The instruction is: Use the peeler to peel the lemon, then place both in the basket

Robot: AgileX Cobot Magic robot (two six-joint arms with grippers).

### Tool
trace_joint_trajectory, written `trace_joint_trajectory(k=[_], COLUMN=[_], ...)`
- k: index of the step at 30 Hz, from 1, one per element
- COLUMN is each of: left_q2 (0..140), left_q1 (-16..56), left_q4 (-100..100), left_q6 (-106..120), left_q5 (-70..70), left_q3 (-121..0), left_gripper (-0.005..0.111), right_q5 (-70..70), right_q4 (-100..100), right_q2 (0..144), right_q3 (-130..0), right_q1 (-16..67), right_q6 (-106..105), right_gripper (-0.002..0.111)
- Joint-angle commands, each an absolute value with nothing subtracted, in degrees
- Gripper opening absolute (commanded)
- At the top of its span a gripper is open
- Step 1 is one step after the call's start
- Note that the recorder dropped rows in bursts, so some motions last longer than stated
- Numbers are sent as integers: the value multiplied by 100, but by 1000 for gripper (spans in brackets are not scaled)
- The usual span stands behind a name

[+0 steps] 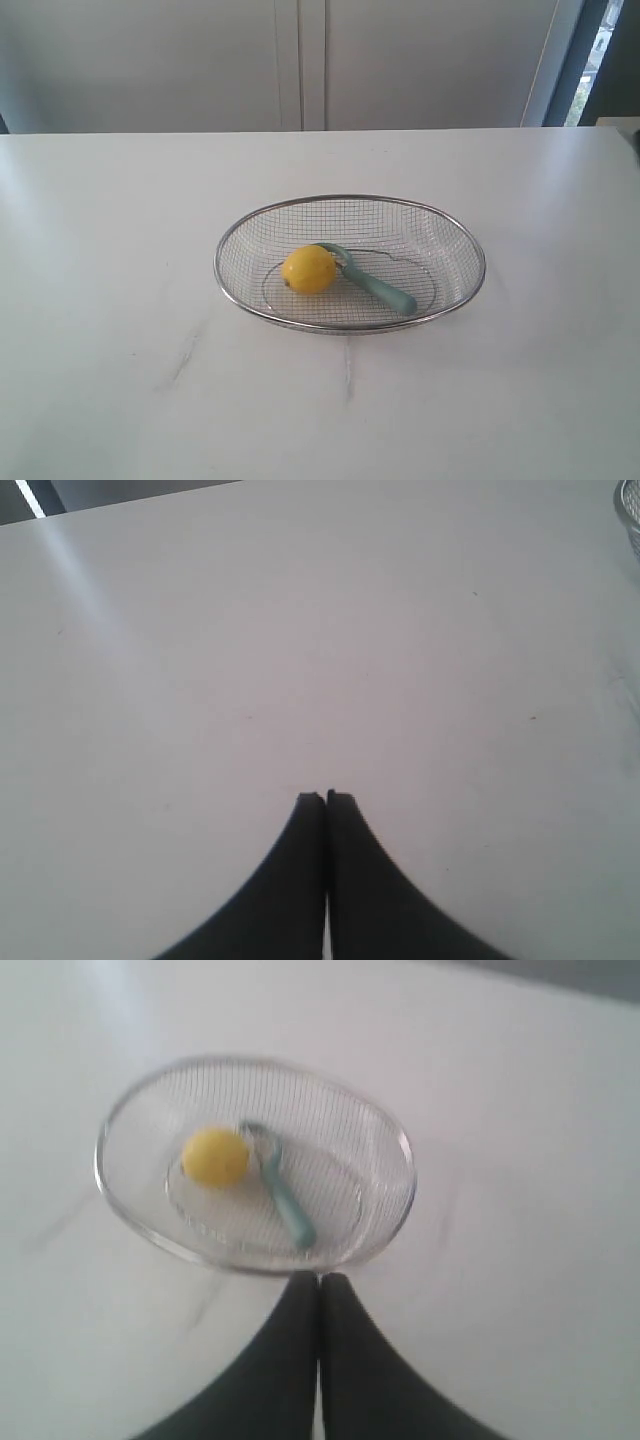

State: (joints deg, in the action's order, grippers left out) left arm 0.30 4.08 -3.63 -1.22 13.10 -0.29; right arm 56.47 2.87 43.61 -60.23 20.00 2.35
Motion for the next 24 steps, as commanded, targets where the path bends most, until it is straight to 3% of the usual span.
trace_joint_trajectory(k=[1,4,6,14,24], left_q2=[0,0,0,0,0], left_q1=[407,407,407,407,407], left_q4=[-319,-319,-319,-319,-319], left_q6=[-126,-126,-126,-126,-126], left_q5=[1334,1334,1334,1334,1334], left_q3=[0,0,0,0,0], left_gripper=[0,0,0,0,0], right_q5=[4476,3927,3294,1106,745], right_q4=[757,784,772,750,750], right_q2=[2603,1224,740,0,0], right_q3=[-5292,-4136,-3549,-1329,0], right_q1=[824,-129,-347,-466,-466], right_q6=[333,291,214,167,-581], right_gripper=[0,0,0,0,0])
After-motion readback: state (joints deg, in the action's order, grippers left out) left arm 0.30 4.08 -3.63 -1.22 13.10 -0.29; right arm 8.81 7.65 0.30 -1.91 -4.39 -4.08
